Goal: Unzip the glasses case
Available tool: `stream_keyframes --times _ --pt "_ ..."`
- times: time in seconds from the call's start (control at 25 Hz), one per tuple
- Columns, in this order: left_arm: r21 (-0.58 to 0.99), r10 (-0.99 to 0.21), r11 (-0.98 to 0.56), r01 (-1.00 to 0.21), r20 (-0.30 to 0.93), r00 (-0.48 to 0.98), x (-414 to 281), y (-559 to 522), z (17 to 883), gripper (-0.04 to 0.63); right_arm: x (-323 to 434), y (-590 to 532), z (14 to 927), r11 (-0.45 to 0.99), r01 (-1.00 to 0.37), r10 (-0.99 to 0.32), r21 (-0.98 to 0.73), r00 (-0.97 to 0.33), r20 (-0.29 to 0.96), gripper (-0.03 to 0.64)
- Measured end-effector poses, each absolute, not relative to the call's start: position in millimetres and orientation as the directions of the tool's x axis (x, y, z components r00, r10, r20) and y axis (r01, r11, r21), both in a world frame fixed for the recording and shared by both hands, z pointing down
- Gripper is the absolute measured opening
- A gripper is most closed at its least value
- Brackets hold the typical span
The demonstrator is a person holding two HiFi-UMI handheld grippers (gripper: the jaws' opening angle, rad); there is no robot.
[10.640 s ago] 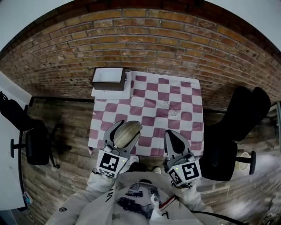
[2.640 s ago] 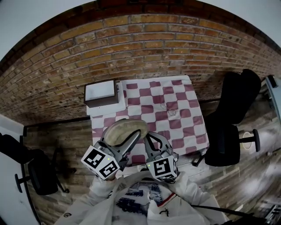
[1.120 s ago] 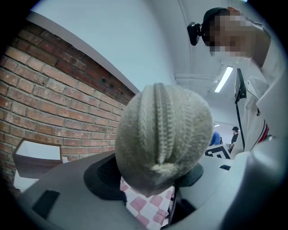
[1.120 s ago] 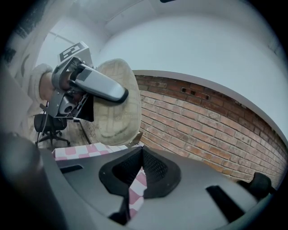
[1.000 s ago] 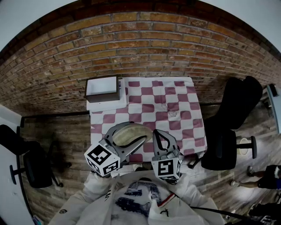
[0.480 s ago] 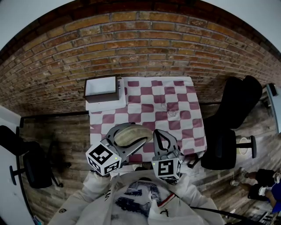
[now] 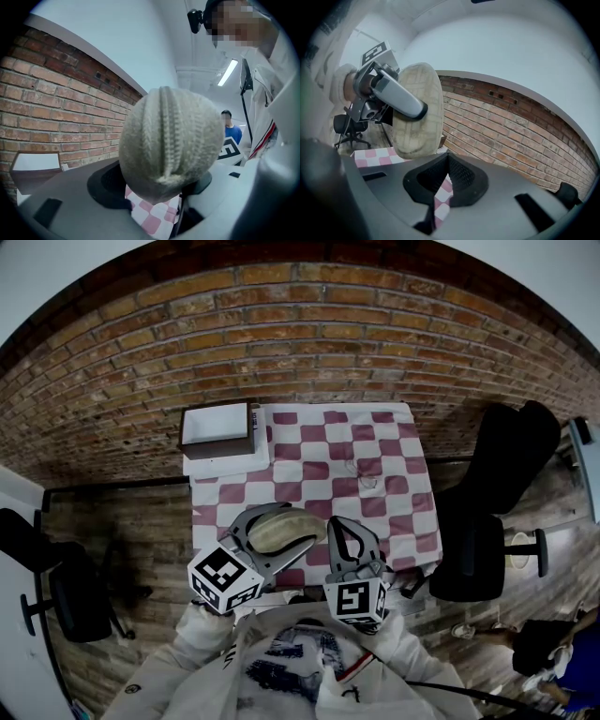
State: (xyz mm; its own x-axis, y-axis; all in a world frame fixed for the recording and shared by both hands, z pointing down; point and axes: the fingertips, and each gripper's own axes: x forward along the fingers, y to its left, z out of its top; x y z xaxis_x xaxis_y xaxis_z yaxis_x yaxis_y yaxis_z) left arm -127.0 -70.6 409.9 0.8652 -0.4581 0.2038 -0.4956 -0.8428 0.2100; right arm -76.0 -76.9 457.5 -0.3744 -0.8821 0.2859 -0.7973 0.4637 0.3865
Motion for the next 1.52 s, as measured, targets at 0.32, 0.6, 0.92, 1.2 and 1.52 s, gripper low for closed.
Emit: stream_keyframes --times 0.32,0.6,0.92,1.2,1.52 --pt "0.178 -0.434 -0.857 -0.484 0.256 0.864 -123 -66 421 0.284 -75 -76 456 0.453 -0.798 -0.888 0.397 -0.365 0.280 0.014" --pt "0.167 -0.423 -0.862 -0.478 0.282 0.861 -121 -64 427 0.284 -74 -74 456 0.449 -0.797 -0.890 0.404 -0.360 0.280 0.014" --pt "0.141 -0.415 -0.869 -0.475 0.317 0.853 -118 -62 434 0.284 -76 -73 452 0.448 -0.789 -0.892 0.420 -0.361 0.273 0.014" --pt "0.124 -0.406 -0.873 -0.472 0.352 0.843 -114 -61 444 0.284 -75 -72 451 0.448 -0.788 -0.892 0.422 -0.362 0.271 0.014" --pt "0.102 -0.399 -0.878 -0.467 0.384 0.833 -112 -59 451 0.285 -75 -70 451 0.448 -0.786 -0.892 0.427 -0.363 0.267 0.014"
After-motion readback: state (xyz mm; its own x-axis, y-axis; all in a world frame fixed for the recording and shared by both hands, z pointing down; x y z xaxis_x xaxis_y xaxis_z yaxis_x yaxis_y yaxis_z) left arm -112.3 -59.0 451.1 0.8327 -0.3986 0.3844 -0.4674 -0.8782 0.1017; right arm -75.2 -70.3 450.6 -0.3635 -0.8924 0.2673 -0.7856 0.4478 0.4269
